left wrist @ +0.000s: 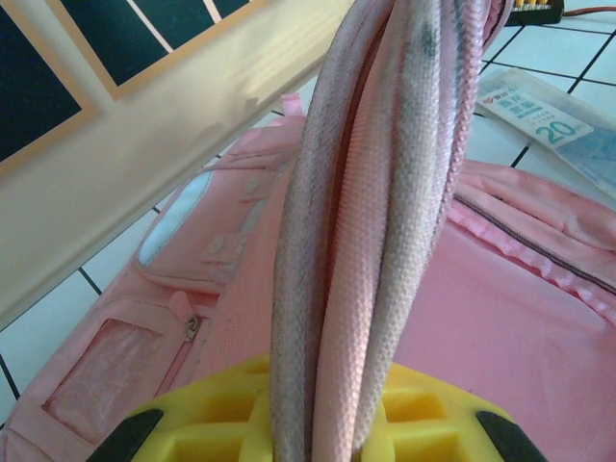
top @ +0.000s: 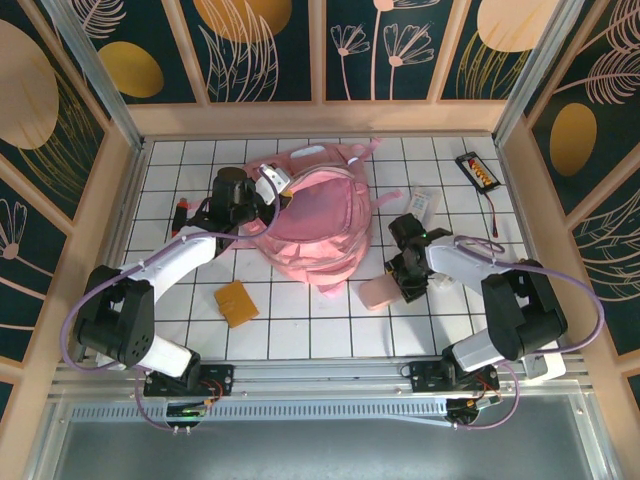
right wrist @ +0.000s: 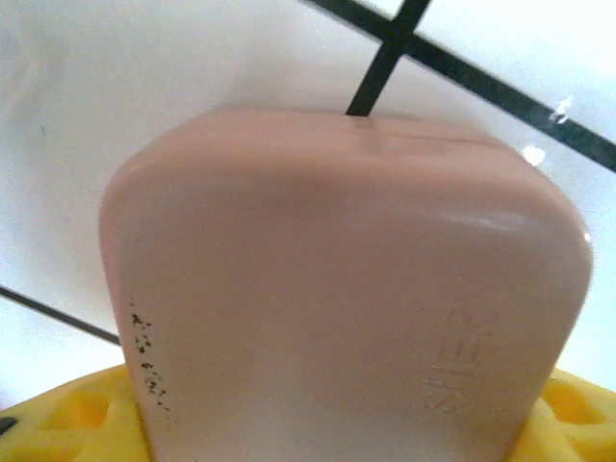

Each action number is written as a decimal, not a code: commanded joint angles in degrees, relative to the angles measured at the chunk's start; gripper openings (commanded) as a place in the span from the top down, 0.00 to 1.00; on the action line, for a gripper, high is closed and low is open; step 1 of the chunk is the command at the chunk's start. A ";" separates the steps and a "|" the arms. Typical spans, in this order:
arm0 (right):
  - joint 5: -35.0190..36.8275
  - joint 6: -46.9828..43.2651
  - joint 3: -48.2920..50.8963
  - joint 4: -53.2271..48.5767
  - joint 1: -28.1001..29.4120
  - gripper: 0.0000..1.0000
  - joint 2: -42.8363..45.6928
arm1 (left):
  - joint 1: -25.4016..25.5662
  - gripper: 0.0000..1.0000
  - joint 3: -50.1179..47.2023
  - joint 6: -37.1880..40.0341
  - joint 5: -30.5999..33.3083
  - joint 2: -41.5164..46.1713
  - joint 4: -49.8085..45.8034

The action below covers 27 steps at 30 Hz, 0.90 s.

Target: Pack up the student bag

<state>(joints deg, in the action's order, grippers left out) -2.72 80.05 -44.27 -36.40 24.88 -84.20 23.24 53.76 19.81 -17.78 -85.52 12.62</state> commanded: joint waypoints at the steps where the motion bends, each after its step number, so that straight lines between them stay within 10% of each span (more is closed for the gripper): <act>1: 2.36 2.13 -3.44 -4.24 0.19 0.51 2.59 | -0.39 1.00 0.44 -0.94 -2.76 2.55 3.33; 8: 0.25 10.00 -15.25 -5.36 8.30 0.44 8.33 | -0.39 1.00 1.17 -2.65 -4.96 3.85 2.76; 14: 1.19 13.68 -32.90 3.13 12.58 0.44 -4.47 | -0.43 1.00 0.07 -1.56 -6.37 6.58 6.33; 27: 6.18 19.51 -36.38 26.58 13.16 0.44 -21.58 | -0.39 1.00 6.39 -11.39 -8.85 5.82 11.74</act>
<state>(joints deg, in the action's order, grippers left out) -1.19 96.79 -78.98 -17.98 37.41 -106.00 22.81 55.27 13.26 -22.00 -81.62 11.70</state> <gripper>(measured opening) 0.638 0.150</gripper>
